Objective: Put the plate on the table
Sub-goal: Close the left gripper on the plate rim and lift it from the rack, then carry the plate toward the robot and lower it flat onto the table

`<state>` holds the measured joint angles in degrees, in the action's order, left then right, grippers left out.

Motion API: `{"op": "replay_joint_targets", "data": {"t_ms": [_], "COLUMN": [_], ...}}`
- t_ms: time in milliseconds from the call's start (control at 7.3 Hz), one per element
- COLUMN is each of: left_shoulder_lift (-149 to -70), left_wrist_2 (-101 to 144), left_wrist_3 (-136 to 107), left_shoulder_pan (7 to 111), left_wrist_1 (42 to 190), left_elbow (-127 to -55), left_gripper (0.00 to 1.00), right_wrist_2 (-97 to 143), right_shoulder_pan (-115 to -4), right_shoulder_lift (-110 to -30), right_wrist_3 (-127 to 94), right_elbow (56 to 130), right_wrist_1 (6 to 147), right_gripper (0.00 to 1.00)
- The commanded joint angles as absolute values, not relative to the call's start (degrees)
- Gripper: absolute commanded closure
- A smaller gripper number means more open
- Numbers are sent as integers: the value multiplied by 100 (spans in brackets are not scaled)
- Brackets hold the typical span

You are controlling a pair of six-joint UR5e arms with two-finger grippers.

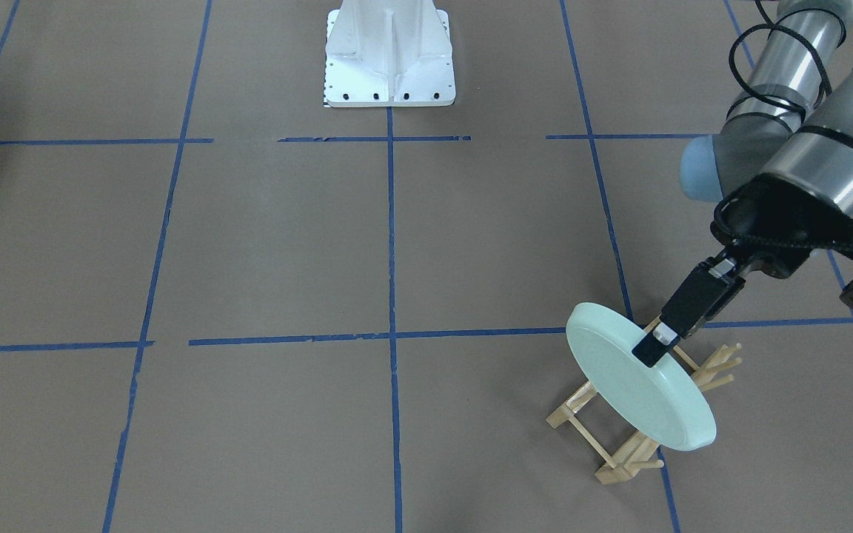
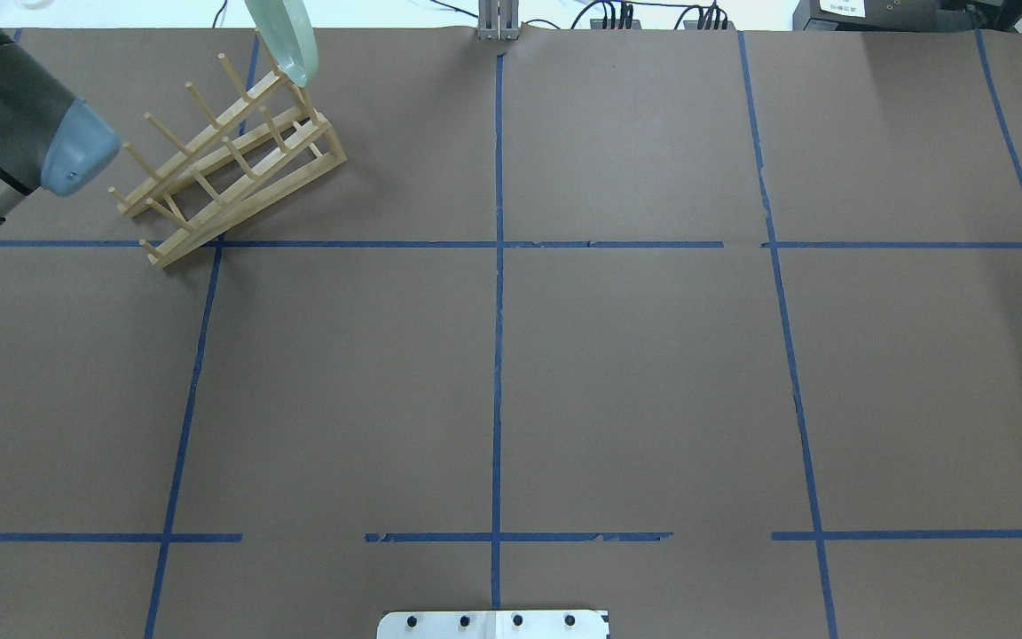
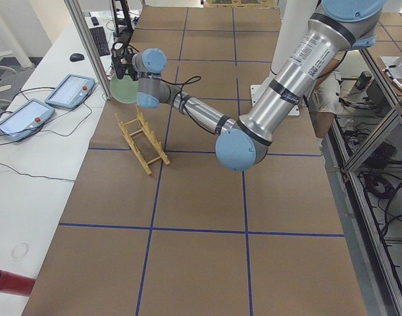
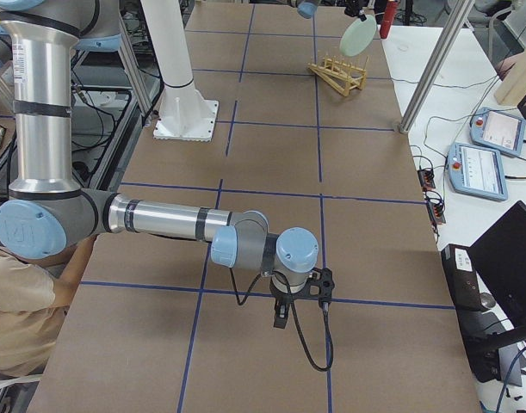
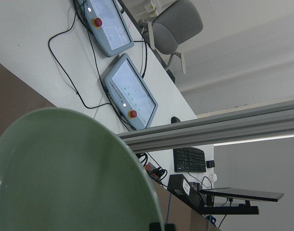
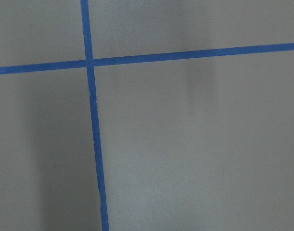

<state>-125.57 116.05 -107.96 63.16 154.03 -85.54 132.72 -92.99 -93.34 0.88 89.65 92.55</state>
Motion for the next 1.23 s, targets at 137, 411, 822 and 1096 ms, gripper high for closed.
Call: {"op": "replay_joint_targets", "data": {"t_ms": [137,411,822,1096], "left_shoulder_lift": [-12664,-13154,-13841,-14342], "left_wrist_2": [11314,11312,11030,11030], "left_wrist_3": [-10776,-10067,-9316,-8855], "left_shoulder_pan": [5261,4592,3624,3420], "left_wrist_1": [12073,9742,7288,6866], "left_elbow": [-9990,-10081,-9155,-7967], "left_gripper": [100,100,100,100], "right_wrist_2": [13271,13271,13271,13271], "right_shoulder_pan": [-9299,-9299,-9299,-9299], "right_shoulder_lift": [-9334,-9334,-9334,-9334], "right_wrist_3": [88,88,88,88], "right_elbow": [8965,8965,8965,8965], "right_wrist_1": [9255,9255,9255,9255], "right_gripper": [0,0,0,0]}}
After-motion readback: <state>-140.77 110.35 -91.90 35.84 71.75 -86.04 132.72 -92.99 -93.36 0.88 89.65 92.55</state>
